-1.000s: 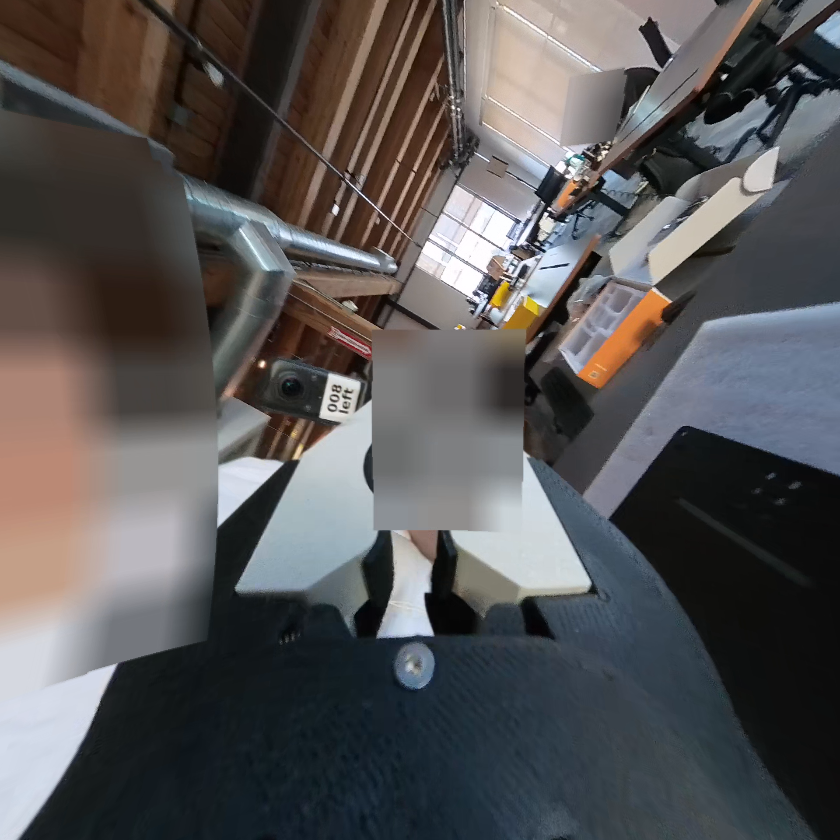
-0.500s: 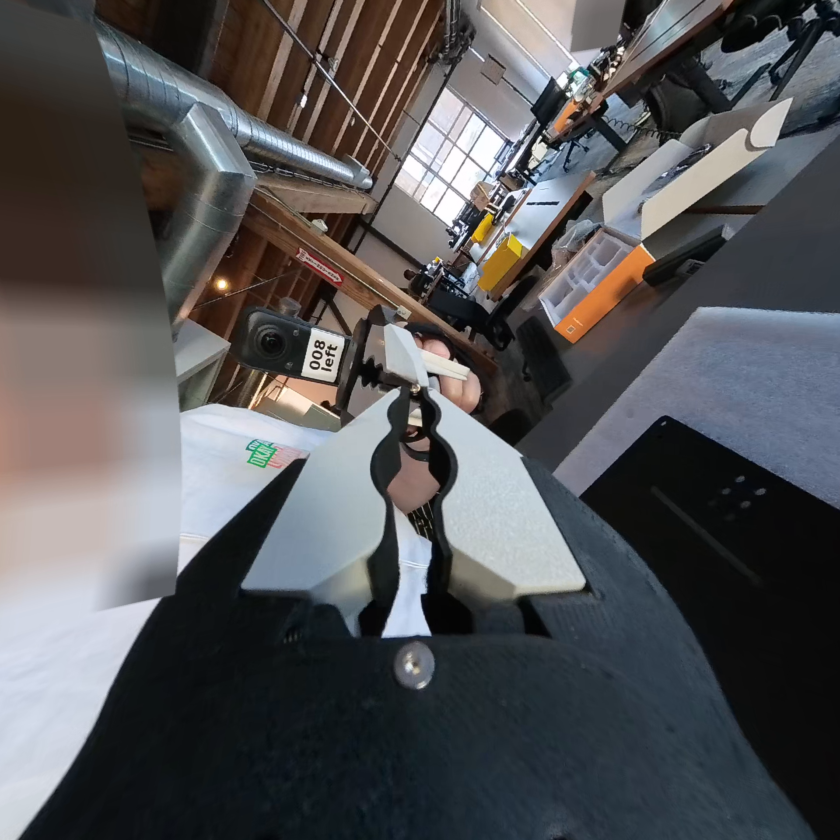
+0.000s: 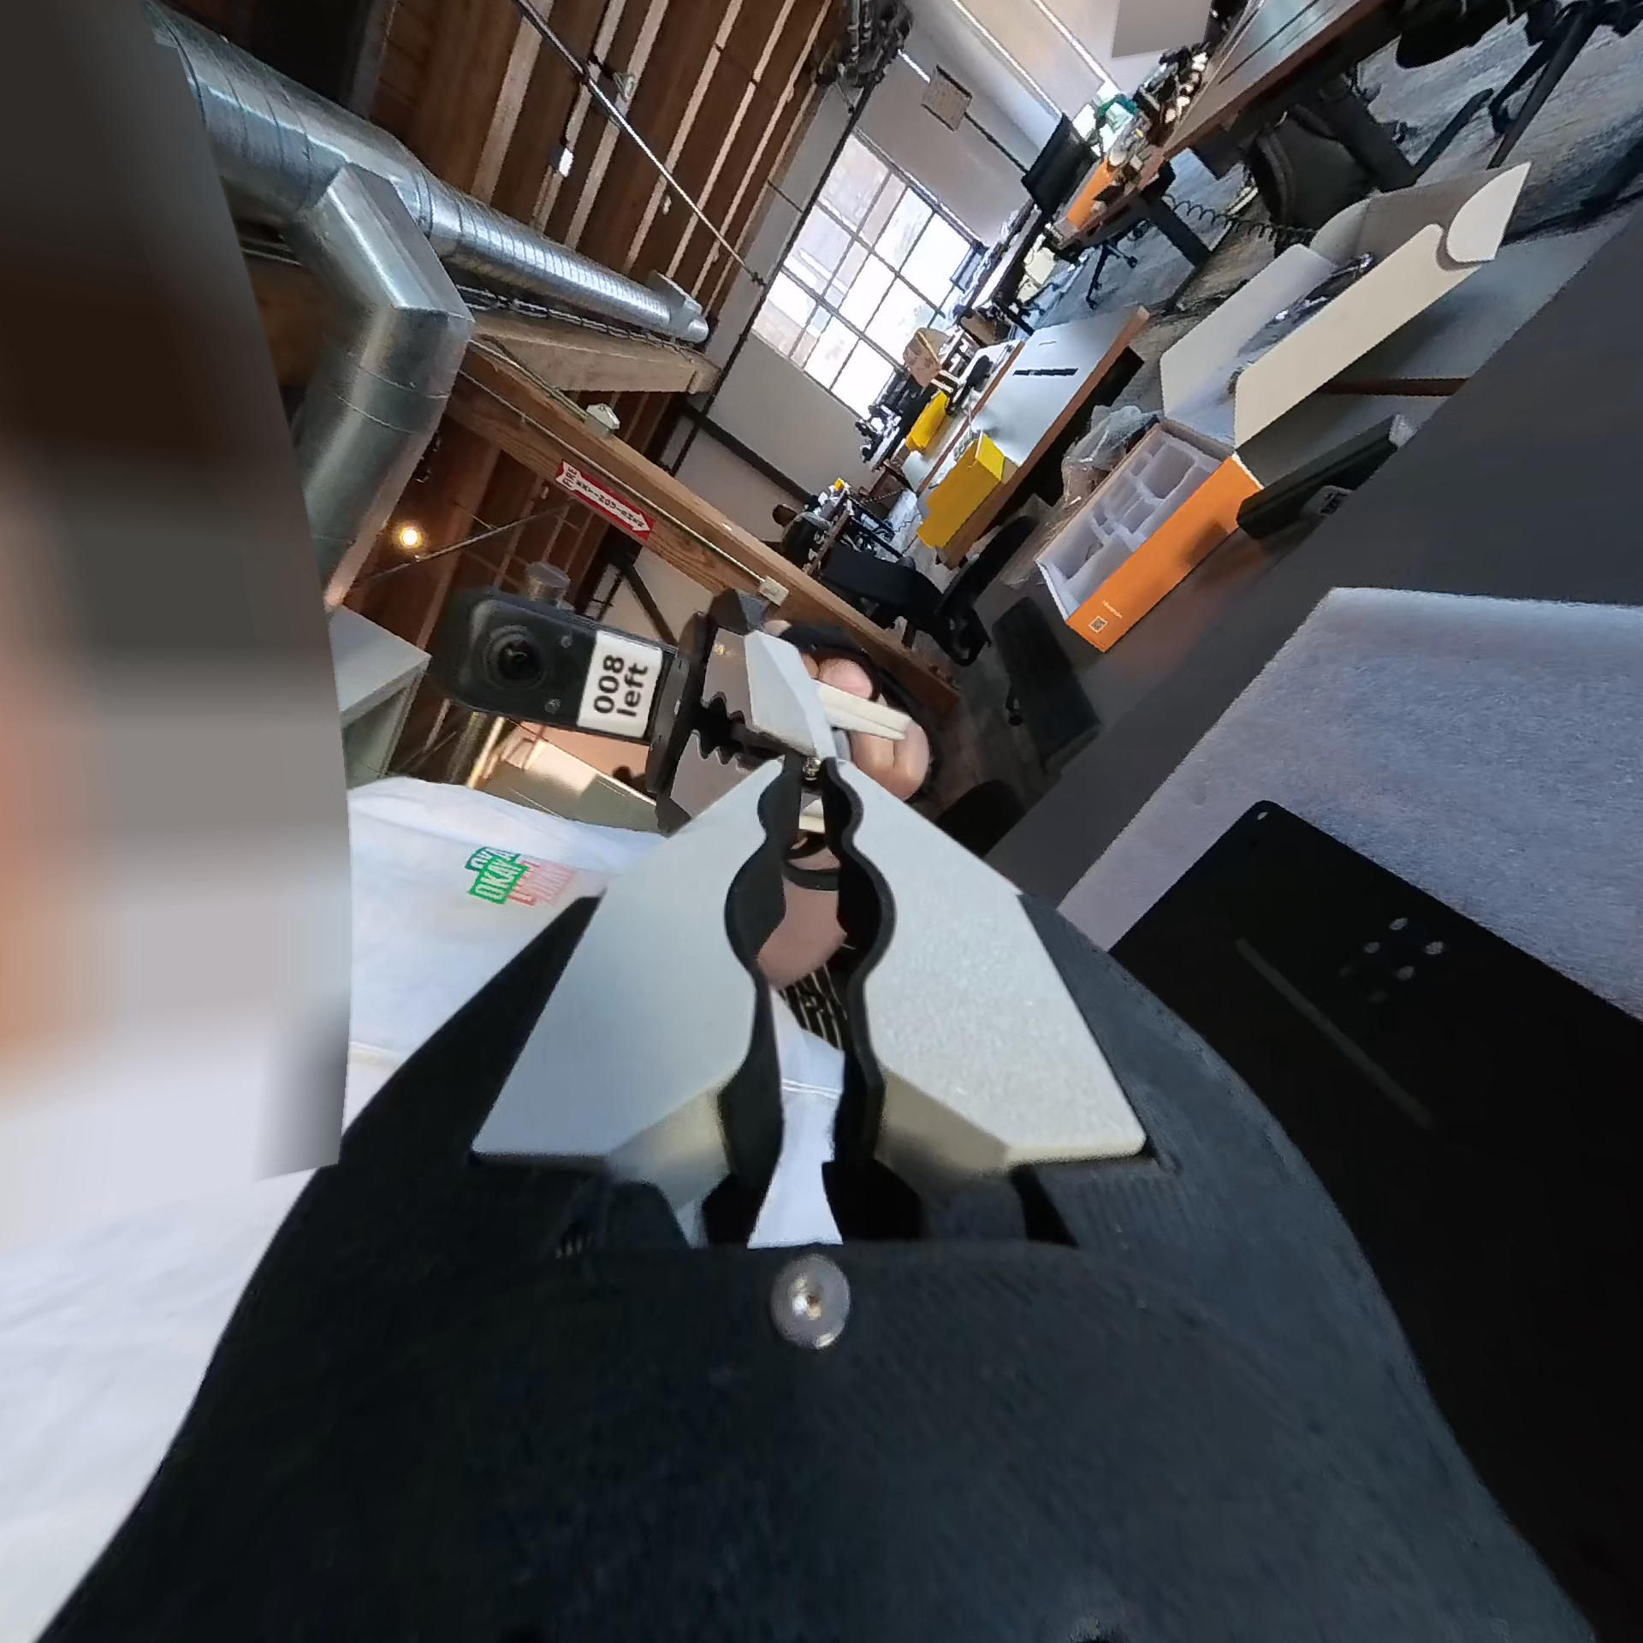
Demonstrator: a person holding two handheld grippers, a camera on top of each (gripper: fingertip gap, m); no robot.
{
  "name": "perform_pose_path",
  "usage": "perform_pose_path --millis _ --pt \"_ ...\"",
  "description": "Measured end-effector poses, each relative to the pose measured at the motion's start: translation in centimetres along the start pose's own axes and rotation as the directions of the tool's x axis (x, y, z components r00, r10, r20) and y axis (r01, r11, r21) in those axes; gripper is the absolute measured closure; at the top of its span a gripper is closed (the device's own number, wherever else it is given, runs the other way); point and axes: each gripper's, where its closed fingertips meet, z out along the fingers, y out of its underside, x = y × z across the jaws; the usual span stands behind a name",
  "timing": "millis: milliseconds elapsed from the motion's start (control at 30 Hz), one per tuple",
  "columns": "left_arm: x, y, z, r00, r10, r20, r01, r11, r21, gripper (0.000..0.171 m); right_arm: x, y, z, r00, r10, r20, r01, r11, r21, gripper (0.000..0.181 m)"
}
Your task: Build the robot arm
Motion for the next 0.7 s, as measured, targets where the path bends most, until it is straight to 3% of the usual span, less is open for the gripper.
perform_pose_path --millis 167,300,467,700 --pt "-1.0 2.7 -1.7 0.995 -0.091 0.042 0.094 0.994 -0.058 0.150 2.4 0.5 0.8 0.977 -0.156 -0.148 0.138 0.983 -0.124 0.180" --pt "-2.3 6.4 -4.7 0.959 -0.271 0.084 0.277 0.957 -0.080 0.151 6.2 1.1 1.9 0.863 -0.415 -0.289 0.307 0.884 -0.353 0.179" --pt "-3.1 9.6 -7.2 0.936 -0.317 0.154 0.336 0.935 -0.112 0.152 10.1 3.4 3.1 0.767 -0.594 -0.244 0.330 0.691 -0.644 0.179" --pt "-2.9 10.6 -8.3 0.921 -0.357 0.155 0.372 0.924 -0.087 0.153 12.6 4.3 3.5 0.693 -0.701 -0.169 0.363 0.542 -0.758 0.179"
